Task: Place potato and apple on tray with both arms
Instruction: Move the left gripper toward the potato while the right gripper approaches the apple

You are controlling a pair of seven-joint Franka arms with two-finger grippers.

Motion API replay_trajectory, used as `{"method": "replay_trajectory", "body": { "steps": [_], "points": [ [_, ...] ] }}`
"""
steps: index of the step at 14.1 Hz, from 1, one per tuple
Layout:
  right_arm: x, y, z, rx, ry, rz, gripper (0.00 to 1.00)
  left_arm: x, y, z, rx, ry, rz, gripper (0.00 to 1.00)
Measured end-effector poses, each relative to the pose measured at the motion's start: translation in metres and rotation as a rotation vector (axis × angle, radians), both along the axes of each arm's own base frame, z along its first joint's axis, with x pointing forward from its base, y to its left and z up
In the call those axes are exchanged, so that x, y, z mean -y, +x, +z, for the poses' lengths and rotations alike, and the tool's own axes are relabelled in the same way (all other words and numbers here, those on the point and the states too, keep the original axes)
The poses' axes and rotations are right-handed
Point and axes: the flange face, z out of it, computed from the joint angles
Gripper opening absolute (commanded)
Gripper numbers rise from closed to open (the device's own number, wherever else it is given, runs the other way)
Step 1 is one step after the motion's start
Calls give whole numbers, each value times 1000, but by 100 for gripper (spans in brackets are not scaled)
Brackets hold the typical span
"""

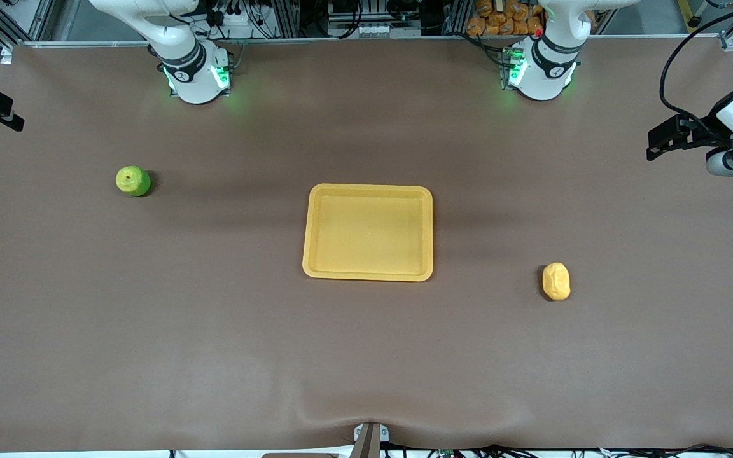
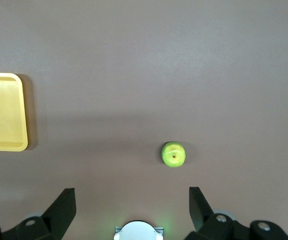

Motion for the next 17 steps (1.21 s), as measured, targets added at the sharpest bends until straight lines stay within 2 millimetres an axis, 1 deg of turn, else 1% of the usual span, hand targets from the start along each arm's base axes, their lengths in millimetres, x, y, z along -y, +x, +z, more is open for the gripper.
{"method": "replay_trajectory", "body": {
  "steps": [4, 6, 8, 11, 15, 17],
  "points": [
    [1, 0, -1, -3, 0, -3, 100, 1, 1, -1, 4, 0, -7, 100],
    [4, 0, -1, -6, 1, -8, 100, 2, 4, -5, 19, -2, -20, 100],
    [4, 1, -4, -11, 1, -7, 100, 9, 8, -15, 34, -3, -37, 100],
    [5, 10, -16, -33, 0, -9, 100, 22, 15, -36, 69, -7, -64, 100],
    [18, 20, -35, -69, -1, -33, 100, 31, 26, -61, 126, -14, -133, 100],
    [21, 22, -40, -77, -1, -38, 100, 32, 36, -76, 155, -17, -169, 100]
  ]
}}
